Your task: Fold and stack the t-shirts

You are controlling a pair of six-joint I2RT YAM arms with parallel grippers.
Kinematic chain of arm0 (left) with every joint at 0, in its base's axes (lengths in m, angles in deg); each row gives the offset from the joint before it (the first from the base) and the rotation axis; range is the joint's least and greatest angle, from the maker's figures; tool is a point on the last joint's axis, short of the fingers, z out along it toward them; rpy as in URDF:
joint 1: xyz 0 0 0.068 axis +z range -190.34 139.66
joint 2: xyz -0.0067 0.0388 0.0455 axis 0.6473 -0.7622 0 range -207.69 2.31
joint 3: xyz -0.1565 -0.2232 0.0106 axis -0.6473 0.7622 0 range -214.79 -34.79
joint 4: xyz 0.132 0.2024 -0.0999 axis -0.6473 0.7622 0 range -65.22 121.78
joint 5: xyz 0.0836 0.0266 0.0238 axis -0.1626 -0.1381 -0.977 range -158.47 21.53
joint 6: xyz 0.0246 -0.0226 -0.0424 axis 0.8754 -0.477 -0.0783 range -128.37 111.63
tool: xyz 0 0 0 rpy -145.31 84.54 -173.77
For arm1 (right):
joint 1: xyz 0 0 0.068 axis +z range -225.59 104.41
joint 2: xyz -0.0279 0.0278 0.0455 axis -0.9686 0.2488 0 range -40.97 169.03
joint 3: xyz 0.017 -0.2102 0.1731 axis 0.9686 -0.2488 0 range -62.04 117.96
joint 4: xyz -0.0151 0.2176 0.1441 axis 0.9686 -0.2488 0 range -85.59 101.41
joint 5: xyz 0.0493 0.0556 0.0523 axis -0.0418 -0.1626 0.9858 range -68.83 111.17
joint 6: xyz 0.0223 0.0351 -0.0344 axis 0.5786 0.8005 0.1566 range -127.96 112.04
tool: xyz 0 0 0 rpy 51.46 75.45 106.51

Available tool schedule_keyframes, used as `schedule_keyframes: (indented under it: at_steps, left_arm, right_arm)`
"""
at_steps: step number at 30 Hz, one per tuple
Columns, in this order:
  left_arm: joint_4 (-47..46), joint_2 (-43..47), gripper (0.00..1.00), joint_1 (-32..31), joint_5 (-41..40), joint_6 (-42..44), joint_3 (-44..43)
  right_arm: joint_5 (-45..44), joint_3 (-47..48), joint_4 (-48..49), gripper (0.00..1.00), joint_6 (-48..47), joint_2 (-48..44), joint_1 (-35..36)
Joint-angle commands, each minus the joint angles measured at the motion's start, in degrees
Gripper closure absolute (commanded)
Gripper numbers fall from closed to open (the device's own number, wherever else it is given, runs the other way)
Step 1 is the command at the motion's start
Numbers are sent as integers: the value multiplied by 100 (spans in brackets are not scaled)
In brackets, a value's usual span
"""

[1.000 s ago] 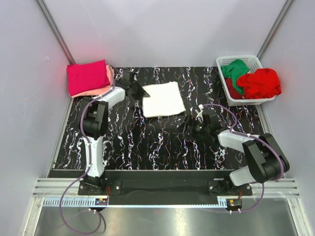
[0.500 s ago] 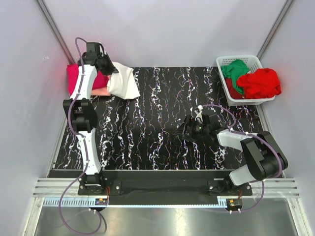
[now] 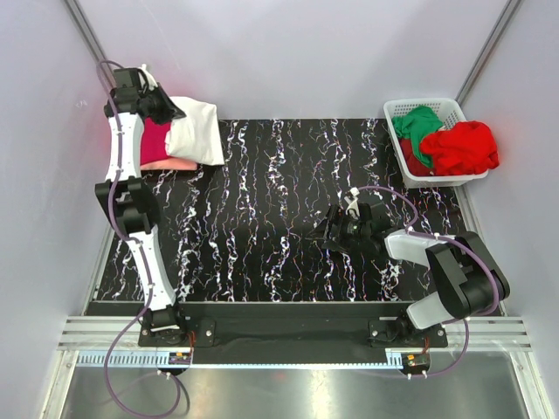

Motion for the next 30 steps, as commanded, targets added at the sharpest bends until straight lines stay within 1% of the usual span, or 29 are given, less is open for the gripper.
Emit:
schedule_keyframes:
  at_steps: [1,12,19,30]
  left_arm:
    - [-649,551,100,111,430,97,-393]
    - [-896,814,100,287,518,-52,-393]
    - [-983,1104,100,586,605,-166,-200]
    - [-1089,1114,100,780,755,-246,-85]
  right_arm:
    - [132,121,340,14,31,15,-51]
    - [238,121,428,14,57,103,-95]
    - [291,94,490,15,75,121,-121]
    - [334,85,534,14,92,147,-148]
